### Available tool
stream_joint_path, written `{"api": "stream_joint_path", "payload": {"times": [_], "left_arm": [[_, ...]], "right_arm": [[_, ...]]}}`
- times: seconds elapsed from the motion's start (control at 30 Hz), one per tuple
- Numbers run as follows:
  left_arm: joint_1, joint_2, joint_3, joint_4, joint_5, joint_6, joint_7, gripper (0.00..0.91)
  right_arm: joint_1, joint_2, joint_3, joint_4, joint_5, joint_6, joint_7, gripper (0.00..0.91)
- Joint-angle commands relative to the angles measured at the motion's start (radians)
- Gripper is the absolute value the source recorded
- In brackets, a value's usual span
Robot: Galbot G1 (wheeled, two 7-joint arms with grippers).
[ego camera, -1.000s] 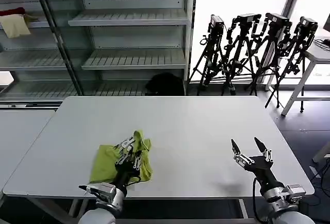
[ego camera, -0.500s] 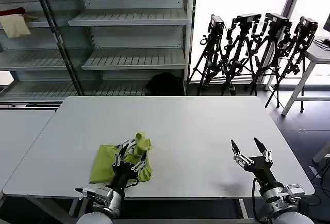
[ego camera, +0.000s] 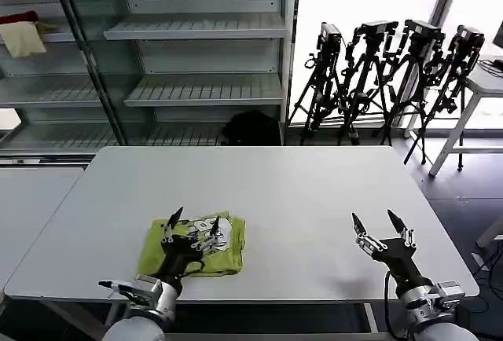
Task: Fold and organize the clothes.
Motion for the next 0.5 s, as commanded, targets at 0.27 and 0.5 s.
{"api": "stream_joint_path", "payload": {"times": [0.27,0.5], "left_arm": [[0.144,0.026,-0.264,0.041,-0.332,0.147,-0.098,0.907],[0.099,-0.02,-0.25,0.079,-0.387,0.162,-0.07,0.907]], "right_arm": [[0.002,-0.001,-0.004,-0.002,-0.005,0.001,0.0,0.907],[-0.007,-0.003,0.003,0.015,-0.017,-0.002,-0.002,0.907]]}}
